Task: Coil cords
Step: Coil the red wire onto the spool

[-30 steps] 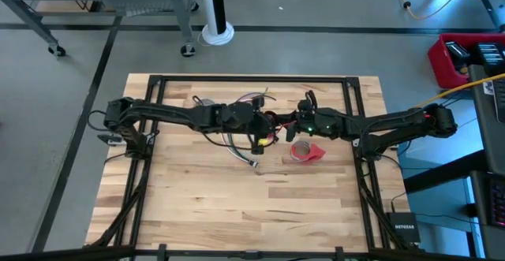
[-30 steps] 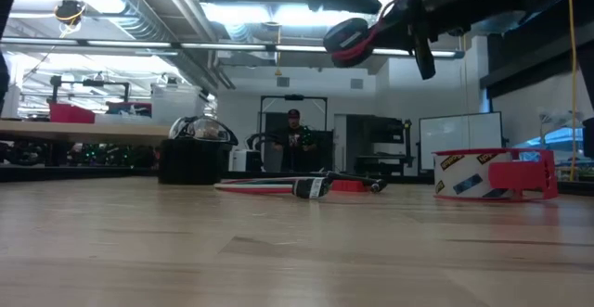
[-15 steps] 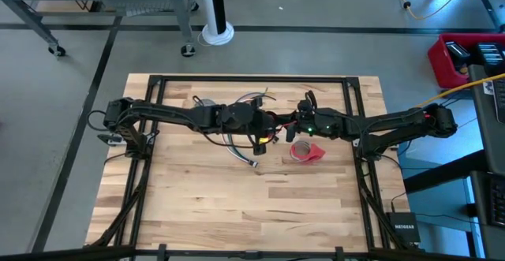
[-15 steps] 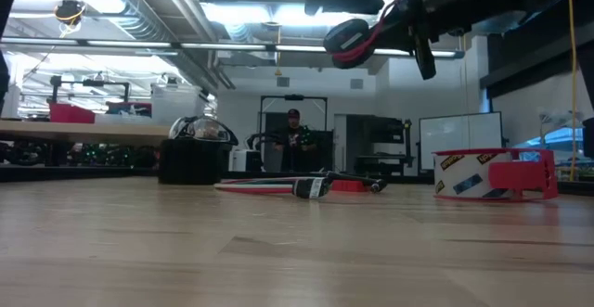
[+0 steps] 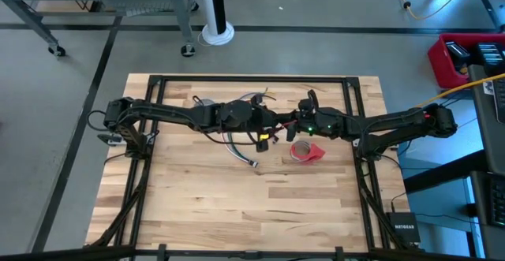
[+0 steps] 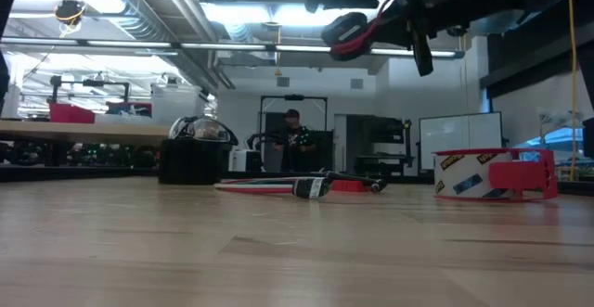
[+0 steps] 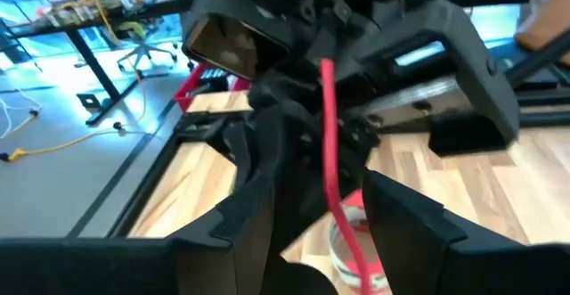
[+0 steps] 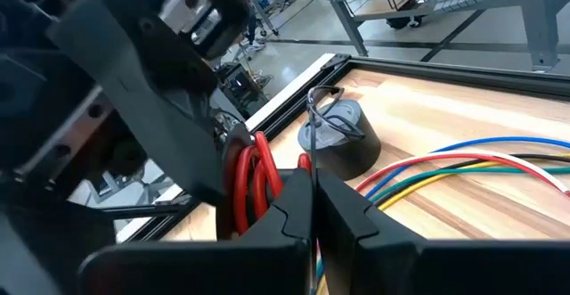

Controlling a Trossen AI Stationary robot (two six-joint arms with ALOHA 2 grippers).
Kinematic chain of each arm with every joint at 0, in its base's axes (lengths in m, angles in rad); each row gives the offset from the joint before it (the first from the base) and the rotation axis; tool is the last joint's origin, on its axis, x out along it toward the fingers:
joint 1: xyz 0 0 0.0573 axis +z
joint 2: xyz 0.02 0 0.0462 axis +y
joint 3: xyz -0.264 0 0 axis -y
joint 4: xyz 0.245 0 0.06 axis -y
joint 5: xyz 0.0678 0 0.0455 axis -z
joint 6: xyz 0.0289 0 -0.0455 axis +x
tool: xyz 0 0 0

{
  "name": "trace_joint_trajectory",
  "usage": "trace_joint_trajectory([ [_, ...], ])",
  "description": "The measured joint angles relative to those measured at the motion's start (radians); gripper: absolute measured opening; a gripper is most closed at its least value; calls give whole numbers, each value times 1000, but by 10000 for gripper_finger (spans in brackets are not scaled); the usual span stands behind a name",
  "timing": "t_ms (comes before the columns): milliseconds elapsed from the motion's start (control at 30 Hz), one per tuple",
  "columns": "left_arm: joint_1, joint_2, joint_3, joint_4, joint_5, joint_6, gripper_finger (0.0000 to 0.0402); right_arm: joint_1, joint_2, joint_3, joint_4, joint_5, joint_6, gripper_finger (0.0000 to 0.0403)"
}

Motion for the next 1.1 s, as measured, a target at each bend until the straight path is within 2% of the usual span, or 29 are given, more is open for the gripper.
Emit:
trace_joint_trajectory([
  [567,-6,0,0,14,10,13,164,0,0,0,67,0,1,7],
  [1100,9,0,0,38,10,29,36,0,0,0,99,-1,4,7],
])
